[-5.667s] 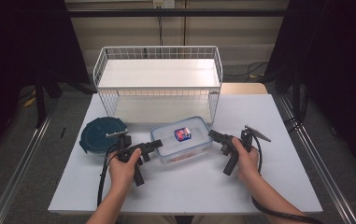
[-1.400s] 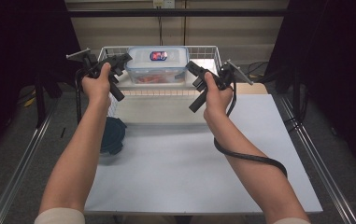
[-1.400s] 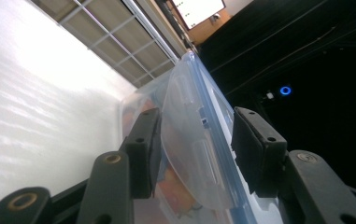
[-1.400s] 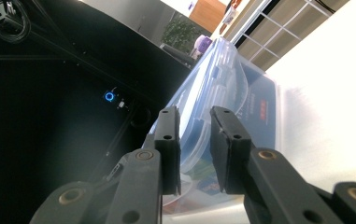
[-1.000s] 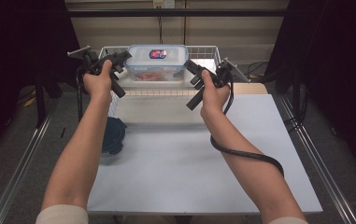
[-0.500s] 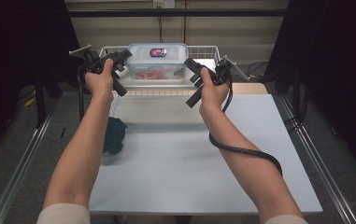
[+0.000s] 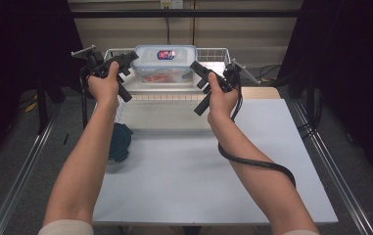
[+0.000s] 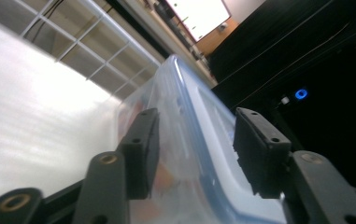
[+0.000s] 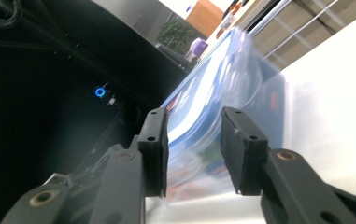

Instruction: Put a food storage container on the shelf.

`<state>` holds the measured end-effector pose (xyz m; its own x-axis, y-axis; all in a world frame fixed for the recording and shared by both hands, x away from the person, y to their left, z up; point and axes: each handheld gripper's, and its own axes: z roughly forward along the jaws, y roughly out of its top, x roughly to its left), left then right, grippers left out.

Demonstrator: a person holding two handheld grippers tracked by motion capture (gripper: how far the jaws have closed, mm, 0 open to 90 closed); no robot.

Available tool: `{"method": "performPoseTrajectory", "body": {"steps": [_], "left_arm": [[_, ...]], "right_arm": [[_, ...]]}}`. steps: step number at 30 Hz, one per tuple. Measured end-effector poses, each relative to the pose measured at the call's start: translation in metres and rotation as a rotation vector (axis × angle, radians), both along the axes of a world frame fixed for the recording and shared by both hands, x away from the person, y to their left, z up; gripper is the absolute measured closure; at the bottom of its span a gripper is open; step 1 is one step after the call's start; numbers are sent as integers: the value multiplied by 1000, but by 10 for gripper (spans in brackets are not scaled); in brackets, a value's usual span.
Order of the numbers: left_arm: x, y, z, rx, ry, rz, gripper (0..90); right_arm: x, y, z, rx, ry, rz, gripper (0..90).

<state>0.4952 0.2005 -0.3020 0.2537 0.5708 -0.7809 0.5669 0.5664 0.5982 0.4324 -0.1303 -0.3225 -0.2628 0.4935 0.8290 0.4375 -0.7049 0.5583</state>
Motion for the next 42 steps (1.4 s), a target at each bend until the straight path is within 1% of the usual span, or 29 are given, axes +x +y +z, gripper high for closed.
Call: {"method": "performPoseTrajectory", "body": {"steps": [1,2,4,5,6,7,10,11,13,14,16,17,19,20,22,23,24,26,28,30,31,32,33,35,37,38,39,41,42], "left_arm": [[-1,-1,0,-1,-6,5,478],[-4,-1,0,3,2,6,468],[-9,-1,-1,-1,-6,-6,449],[-11,-1,-1,3,-13,-6,434],[-14,-1,0,3,-17,-9,419],[-17,-1,0,13,-29,-10,408],[-25,-3,2,26,-34,-8,364],[-28,-3,2,28,-41,-14,344],[-34,-4,2,38,-41,-32,312],[-37,-5,2,31,-47,-29,287],[-43,-3,2,41,-45,-42,256],[-46,-4,2,35,-45,-39,241],[-52,-3,1,54,-48,-59,221],[-54,-3,1,52,-57,-51,210],[-60,-2,-2,51,-56,-59,195],[-61,-2,-3,59,-57,-64,185],[-64,-3,-4,50,-55,-73,184],[-68,-3,-6,59,-61,-80,166],[-73,-2,-8,70,-64,-83,151],[-77,-2,-9,78,-65,-94,140],[-79,-2,-10,82,-67,-89,128],[-81,-1,-11,80,-64,-97,126],[-84,0,-13,74,-67,-94,118],[-87,3,-16,96,-67,-100,105],[-91,7,-19,91,-66,-90,98],[-93,10,-21,96,-57,-91,95],[-94,12,-23,95,-60,-86,92],[-96,15,-27,96,-51,-84,89],[-98,18,-30,110,-45,-94,89]], "right_arm": [[-3,1,1,-1,-2,13,597],[-5,1,1,0,-7,15,583],[-10,1,1,8,-16,26,560],[-12,0,1,14,-18,32,545],[-15,-1,1,13,-25,29,528],[-17,-2,0,17,-27,30,516],[-25,-3,-2,32,-27,40,490],[-28,-4,-3,25,-29,41,483],[-33,-4,-4,21,-36,50,463],[-36,-4,-5,22,-37,54,454],[-39,-5,-6,13,-45,59,430],[-42,-5,-8,10,-45,63,424],[-47,-6,-10,17,-51,74,413],[-49,-6,-11,18,-52,81,409],[-54,-6,-13,13,-54,93,396],[-56,-6,-14,15,-54,99,395],[-58,-6,-15,16,-52,103,391],[-61,-5,-17,22,-50,113,384],[-65,-5,-20,12,-50,122,375],[-68,-4,-21,14,-50,128,368],[-69,-4,-23,7,-51,131,363],[-70,-4,-24,10,-48,141,361],[-71,-4,-25,8,-47,142,359],[-73,-3,-28,5,-42,148,355],[-74,-2,-30,2,-43,150,350],[-75,-2,-32,-1,-39,153,350],[-75,-1,-34,2,-33,158,348],[-77,1,-37,-2,-30,163,346],[-77,1,-39,1,-28,164,345]]}}
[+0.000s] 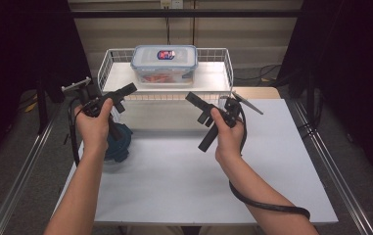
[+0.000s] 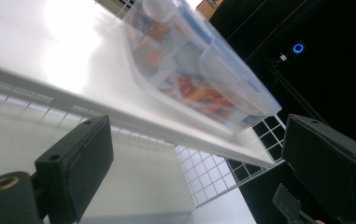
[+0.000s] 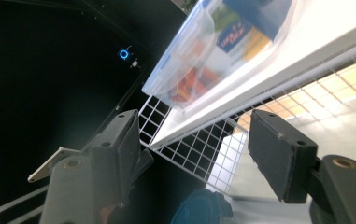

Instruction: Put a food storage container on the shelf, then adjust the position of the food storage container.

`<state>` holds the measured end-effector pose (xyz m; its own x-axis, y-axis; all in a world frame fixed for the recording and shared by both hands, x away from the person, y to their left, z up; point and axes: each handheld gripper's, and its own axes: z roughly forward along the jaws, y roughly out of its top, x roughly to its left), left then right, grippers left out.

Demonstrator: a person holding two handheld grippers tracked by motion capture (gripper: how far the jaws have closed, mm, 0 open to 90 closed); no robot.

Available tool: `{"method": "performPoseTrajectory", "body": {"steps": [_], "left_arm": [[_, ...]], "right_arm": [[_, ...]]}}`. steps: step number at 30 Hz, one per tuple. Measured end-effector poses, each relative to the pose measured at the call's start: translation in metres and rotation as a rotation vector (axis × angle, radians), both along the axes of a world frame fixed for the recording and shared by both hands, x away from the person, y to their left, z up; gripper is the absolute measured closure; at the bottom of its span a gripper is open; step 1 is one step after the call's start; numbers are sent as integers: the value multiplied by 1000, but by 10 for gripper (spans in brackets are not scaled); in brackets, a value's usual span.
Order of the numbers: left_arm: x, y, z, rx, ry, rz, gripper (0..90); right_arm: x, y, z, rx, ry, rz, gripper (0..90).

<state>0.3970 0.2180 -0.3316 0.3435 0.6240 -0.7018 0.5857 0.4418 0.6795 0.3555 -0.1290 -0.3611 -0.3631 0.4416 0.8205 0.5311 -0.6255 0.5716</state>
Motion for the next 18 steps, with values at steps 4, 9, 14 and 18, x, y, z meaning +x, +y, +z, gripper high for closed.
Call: {"method": "performPoseTrajectory", "body": {"steps": [4,9,14,18], "left_arm": [[-6,4,-6,7,-3,4,85],[-14,8,-12,27,0,1,79],[-20,11,-19,32,2,-1,75],[-23,13,-25,42,12,2,71]], "right_arm": [[-2,4,-5,-5,4,18,341],[-6,8,-8,-11,5,33,338],[-9,12,-12,-12,15,51,332],[-10,15,-19,-19,20,60,329]]}}
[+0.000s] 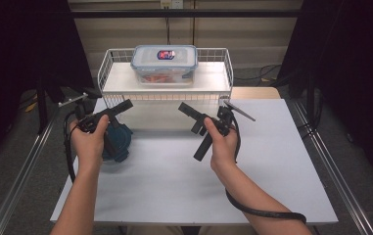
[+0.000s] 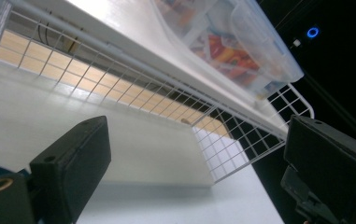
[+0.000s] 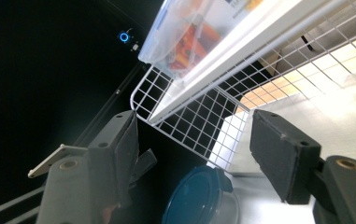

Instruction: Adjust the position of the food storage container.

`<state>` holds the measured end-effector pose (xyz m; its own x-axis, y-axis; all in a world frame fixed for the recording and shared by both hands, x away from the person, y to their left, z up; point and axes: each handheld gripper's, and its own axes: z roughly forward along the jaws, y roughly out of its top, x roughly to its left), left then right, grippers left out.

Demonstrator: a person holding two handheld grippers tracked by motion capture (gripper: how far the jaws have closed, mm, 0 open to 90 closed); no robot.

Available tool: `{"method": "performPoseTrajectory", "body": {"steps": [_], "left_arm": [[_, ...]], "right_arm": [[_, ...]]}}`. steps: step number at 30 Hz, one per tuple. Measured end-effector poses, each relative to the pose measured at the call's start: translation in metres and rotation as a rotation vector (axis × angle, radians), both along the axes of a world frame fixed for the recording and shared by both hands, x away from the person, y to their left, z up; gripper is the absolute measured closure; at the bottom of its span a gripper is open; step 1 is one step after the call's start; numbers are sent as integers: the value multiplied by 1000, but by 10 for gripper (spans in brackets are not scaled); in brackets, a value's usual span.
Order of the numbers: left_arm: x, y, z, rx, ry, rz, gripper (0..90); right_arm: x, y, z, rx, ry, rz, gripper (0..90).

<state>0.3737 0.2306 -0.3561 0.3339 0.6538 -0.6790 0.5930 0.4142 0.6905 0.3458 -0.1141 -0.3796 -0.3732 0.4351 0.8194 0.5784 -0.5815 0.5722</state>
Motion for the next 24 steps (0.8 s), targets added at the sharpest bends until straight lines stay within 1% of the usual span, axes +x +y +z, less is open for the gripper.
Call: {"method": "performPoseTrajectory", "body": {"steps": [2,5,6,7,9,10,11,12,13,14,15,16,17,20,21,22,24], "left_arm": [[-2,1,-2,9,5,1,70],[-5,3,-3,12,1,1,68],[-6,4,-3,20,-5,10,68],[-7,5,-4,20,-2,6,68],[-9,9,-6,24,2,18,68],[-9,12,-7,32,3,19,68],[-10,14,-9,28,11,17,68],[-10,16,-11,22,14,26,68],[-10,18,-13,30,17,39,70],[-10,21,-16,35,26,31,69],[-9,23,-18,45,27,43,69],[-9,25,-20,51,29,49,70],[-8,28,-22,51,38,50,70],[-6,33,-25,57,47,54,70],[-6,34,-25,64,51,52,70],[-6,36,-26,61,53,46,70],[-6,37,-28,72,52,57,68]], "right_arm": [[-1,1,-3,-5,8,4,328],[-1,5,-8,-13,23,16,325],[-1,5,-9,-15,29,19,324],[-1,7,-11,-16,28,22,324],[-2,11,-14,-21,39,34,324],[-2,12,-15,-28,39,40,324],[-3,13,-15,-28,39,46,324],[-3,14,-15,-34,37,45,324],[-3,15,-16,-40,32,50,324],[-3,15,-17,-40,37,53,325],[-3,16,-18,-43,32,52,327],[-3,16,-18,-42,39,56,327],[-3,17,-20,-41,36,54,327],[-2,20,-24,-47,51,62,333],[-1,21,-27,-51,55,63,334],[-1,23,-29,-50,57,66,335],[1,28,-35,-53,72,72,344]]}}
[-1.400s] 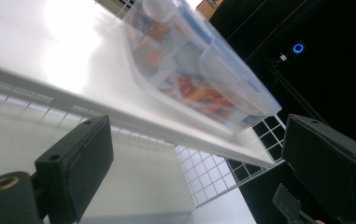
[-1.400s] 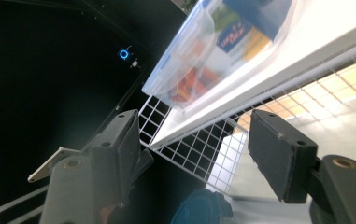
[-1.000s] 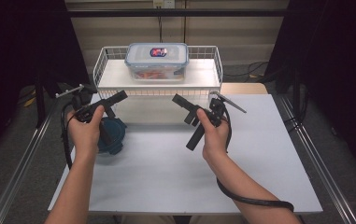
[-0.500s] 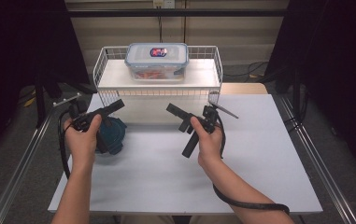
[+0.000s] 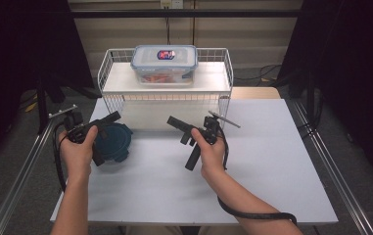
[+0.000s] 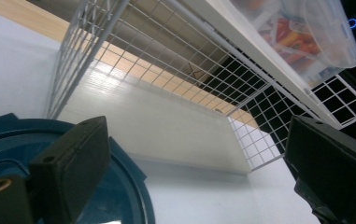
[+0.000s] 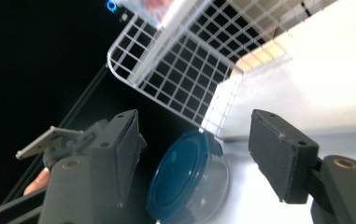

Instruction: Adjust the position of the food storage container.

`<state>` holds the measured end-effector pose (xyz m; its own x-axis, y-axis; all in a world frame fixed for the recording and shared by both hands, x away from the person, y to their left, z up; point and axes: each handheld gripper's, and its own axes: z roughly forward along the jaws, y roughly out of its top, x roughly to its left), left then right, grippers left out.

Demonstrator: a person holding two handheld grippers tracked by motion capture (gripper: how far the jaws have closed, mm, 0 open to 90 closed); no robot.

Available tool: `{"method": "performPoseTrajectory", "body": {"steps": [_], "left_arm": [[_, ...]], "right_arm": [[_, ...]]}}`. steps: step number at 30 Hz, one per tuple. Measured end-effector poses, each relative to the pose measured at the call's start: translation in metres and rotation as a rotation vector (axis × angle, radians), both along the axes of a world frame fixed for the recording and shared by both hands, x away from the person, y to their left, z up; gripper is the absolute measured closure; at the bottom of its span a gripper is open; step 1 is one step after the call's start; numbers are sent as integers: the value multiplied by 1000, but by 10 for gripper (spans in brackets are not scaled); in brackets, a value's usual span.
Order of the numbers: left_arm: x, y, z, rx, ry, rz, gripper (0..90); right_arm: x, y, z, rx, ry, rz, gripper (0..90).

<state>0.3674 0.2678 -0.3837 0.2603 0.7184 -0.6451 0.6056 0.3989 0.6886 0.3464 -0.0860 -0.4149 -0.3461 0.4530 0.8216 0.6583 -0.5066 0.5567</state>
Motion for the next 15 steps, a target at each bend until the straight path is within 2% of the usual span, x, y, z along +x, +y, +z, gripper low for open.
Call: {"method": "performPoseTrajectory", "body": {"steps": [2,6,8,10,12,15], "left_arm": [[1,3,-2,-8,7,5,68],[1,12,-5,17,8,25,69],[3,18,-9,34,14,57,74],[5,23,-13,45,28,61,108],[9,27,-18,86,50,88,123],[13,33,-24,119,71,106,208]], "right_arm": [[1,5,-6,3,8,9,351],[2,14,-16,3,29,30,369],[1,17,-20,5,37,38,368],[0,19,-21,7,39,43,367],[-1,19,-19,7,43,47,364],[-1,17,-17,-2,24,49,361]]}}
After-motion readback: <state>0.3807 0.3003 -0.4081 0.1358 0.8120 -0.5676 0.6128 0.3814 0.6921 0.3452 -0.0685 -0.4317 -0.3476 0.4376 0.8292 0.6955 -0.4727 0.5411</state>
